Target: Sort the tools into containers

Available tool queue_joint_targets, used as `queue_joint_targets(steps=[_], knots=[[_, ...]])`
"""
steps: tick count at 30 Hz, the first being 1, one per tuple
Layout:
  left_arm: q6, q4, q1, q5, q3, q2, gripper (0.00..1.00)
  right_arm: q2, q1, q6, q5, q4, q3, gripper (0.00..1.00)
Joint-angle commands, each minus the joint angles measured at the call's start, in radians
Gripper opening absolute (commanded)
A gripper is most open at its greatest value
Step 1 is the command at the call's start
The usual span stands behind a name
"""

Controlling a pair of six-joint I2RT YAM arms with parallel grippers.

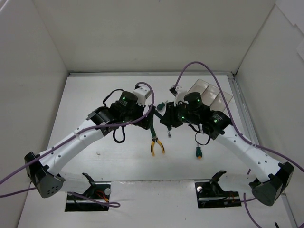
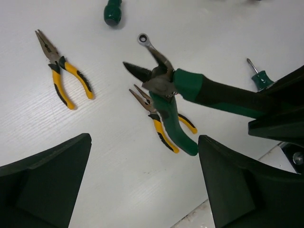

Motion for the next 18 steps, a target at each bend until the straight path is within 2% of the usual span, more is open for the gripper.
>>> queue_joint_targets(steps=[1, 3, 10, 18], knots=[[-0.022, 0.064, -0.003, -0.09, -0.005, -0.069, 0.93, -0.008, 0.007, 0.037, 0.117, 0.084, 0.037, 0.0], [-0.03, 0.061, -0.003, -0.127, -0.027, -0.09, 1.0, 0.0, 0.001, 0.05, 0.177, 0.084, 0.048, 0.0], [-0.081, 0.01, 0.043, -0.198, -0.184, -0.228, 1.0, 0.006, -0.169, 0.096, 0.301, 0.08, 0.071, 0.0], [-0.128, -0.034, 0.066, -0.195, -0.329, -0.319, 1.0, 0.034, -0.387, 0.081, 0.467, 0.057, 0.128, 0.0]])
